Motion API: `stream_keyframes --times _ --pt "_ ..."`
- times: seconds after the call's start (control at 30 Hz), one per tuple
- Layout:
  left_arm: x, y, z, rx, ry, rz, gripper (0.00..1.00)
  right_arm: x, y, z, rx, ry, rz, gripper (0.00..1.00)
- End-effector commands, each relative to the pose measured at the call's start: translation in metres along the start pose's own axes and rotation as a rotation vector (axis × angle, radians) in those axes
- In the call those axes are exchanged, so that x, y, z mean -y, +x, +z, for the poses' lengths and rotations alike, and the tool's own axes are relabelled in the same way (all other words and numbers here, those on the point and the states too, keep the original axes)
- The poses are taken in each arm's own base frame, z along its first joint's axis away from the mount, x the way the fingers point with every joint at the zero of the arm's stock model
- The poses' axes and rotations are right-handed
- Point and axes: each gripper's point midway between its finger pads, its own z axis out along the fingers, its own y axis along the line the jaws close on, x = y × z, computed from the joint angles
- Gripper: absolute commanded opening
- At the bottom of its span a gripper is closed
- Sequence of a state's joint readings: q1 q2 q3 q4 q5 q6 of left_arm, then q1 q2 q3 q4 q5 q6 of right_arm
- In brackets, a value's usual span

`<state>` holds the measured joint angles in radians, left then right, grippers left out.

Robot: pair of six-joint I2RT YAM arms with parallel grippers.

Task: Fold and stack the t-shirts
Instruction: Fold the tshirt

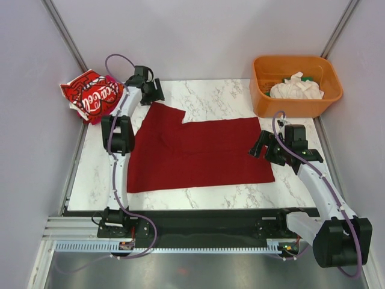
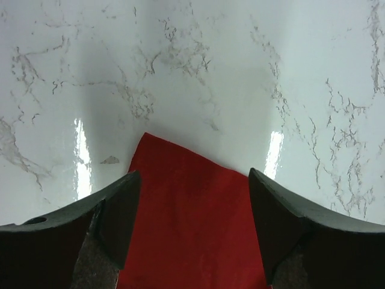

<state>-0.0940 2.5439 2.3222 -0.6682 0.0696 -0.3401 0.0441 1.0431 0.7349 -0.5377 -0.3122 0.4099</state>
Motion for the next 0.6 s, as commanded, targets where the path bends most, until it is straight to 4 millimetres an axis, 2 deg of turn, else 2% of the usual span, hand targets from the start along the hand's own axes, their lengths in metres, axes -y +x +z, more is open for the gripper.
stream_keyframes --times 0.0,0.17,0.33,0.43,0.5,0.53,0.57 --pt "-0.003 -0.001 0.008 -0.02 0.067 -0.034 0.8 0.002 -0.002 0.003 0.005 0.01 -0.027 0.98" --pt "-0.001 0.017 0.014 -0.077 0.105 -0.061 0.78 0.003 -0.002 0.004 0.006 0.016 -0.026 0.98" --pt "-0.004 0.02 0.012 -0.081 0.082 -0.08 0.73 0.004 -0.001 0.005 0.0 0.018 -0.024 0.98" --pt "0.003 0.028 0.015 -0.111 0.125 -0.088 0.56 0.004 -0.001 0.006 -0.002 0.021 -0.024 0.98" --pt "0.007 0.033 0.016 -0.131 0.154 -0.096 0.49 0.004 -0.001 0.005 -0.001 0.022 -0.022 0.98" --pt "0.01 0.034 0.016 -0.136 0.163 -0.097 0.39 0.005 -0.001 0.006 -0.004 0.023 -0.023 0.98" --pt "0.011 0.037 0.017 -0.144 0.169 -0.096 0.33 0.005 -0.001 0.006 -0.003 0.023 -0.023 0.98"
